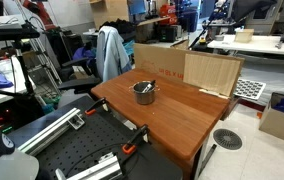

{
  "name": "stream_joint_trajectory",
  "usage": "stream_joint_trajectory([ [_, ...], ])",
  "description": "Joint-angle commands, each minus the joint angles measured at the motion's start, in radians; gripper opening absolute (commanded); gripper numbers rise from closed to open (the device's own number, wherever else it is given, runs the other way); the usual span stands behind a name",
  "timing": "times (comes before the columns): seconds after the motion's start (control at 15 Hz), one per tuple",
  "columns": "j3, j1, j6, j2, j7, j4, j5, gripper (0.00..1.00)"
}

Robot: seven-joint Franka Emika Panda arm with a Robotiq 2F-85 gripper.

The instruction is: Remove the marker from the pot and put it on the table

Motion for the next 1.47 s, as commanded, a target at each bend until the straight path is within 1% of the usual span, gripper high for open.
stream_joint_trajectory([
  [0.0, -0.014, 0.020, -0.001, 0.005, 0.010, 0.002, -0.010, 1.00],
  [0.73, -0.014, 0.020, -0.001, 0.005, 0.010, 0.002, -0.010, 1.00],
  [0.87, -0.025, 0.028, 0.010, 0.003, -0.011, -0.015, 0.000, 1.00],
  [1.07, -0.036, 0.031, 0.032, 0.001, -0.021, -0.060, 0.002, 1.00],
  [1.27, -0.053, 0.031, 0.072, 0.004, -0.036, -0.132, 0.008, 1.00],
  [1.4, -0.072, 0.031, 0.148, -0.006, -0.047, -0.203, 0.014, 1.00],
])
